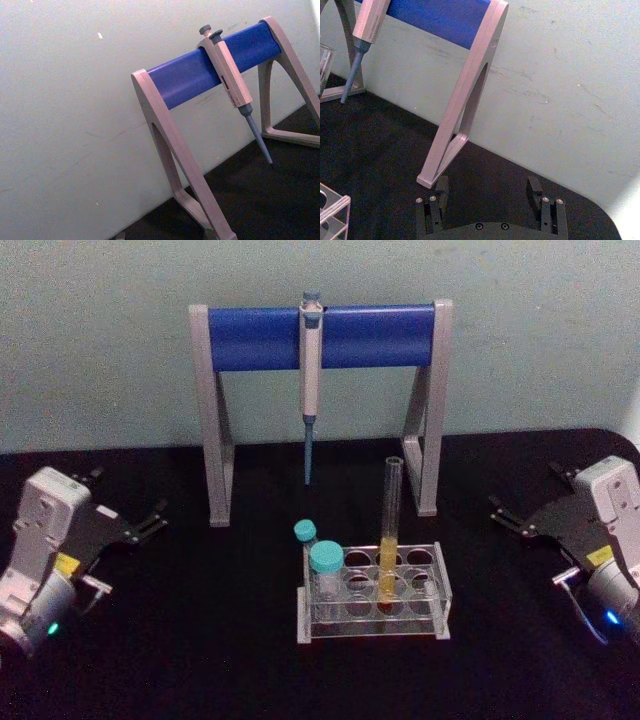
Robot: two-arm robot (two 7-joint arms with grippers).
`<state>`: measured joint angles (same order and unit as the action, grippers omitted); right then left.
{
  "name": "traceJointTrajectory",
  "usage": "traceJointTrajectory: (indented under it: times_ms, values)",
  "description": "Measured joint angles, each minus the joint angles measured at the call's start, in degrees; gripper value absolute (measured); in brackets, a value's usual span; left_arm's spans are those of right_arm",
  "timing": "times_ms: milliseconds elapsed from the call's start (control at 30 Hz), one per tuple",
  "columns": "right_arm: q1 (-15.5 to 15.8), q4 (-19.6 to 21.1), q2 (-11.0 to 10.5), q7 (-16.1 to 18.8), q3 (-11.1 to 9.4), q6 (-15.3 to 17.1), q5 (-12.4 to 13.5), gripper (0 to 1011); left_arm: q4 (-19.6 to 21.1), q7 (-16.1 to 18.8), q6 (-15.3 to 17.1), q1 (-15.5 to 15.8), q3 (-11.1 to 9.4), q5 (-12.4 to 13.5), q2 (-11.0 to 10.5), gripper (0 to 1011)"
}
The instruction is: Pick up the test tube from the test tube rack, shake it, then place it back into the test tube rack.
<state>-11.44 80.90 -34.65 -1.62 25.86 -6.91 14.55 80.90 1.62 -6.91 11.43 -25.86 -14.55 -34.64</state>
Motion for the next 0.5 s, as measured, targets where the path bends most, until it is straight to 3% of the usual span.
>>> traceJointTrajectory:
  times_ms: [500]
  values:
    - [0.0, 0.0, 0.0, 0.0, 0.0, 0.0, 0.0, 1000, 0.0, 0.0, 0.0, 0.0, 0.0, 0.0, 0.0, 1010]
